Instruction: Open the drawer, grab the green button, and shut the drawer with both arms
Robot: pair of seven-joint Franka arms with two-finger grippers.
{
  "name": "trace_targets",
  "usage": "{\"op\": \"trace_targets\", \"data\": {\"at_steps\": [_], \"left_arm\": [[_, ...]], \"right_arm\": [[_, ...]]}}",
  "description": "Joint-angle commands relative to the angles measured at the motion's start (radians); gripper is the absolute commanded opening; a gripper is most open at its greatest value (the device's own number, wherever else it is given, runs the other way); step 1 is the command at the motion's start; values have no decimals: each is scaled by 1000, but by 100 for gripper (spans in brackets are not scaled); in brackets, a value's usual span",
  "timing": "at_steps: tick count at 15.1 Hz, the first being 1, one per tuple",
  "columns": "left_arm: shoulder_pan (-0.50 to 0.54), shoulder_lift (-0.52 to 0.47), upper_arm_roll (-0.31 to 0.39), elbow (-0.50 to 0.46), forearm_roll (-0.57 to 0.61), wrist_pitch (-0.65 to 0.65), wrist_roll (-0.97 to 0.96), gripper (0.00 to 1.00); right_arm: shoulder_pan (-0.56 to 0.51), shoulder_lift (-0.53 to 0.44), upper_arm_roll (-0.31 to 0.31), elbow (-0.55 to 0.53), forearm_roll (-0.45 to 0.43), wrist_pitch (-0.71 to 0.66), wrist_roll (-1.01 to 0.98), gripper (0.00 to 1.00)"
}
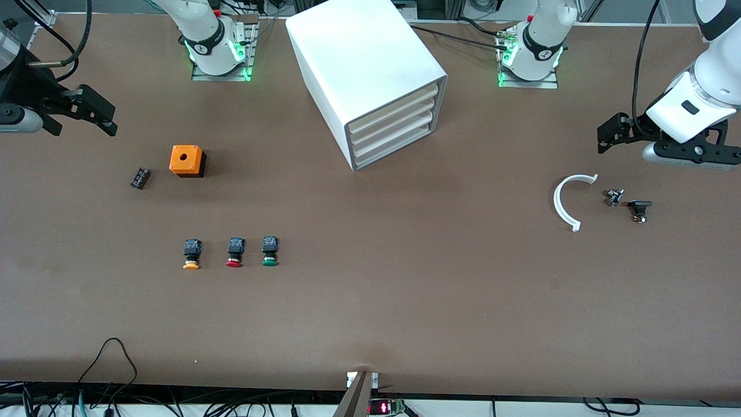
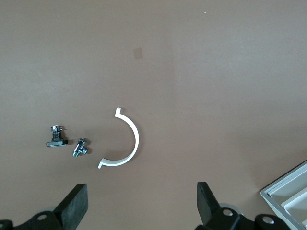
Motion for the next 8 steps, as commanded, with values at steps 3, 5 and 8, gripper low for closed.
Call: {"op": "trace_targets", "data": {"at_steps": [3,5,8], "left_arm": [[-10,-17,-2,11,-5,-12,-2,100],[-12,-15,-4,11,-5,-23,-2,100],[-15,-17,-15,11,-5,-43,1,100]], "right_arm": [[-17,24,17,35,-14,-11,-12,100],[-18,24,17,35,4,-11,-12,100],[-18,24,17,35,12,-12,-12,100]]}}
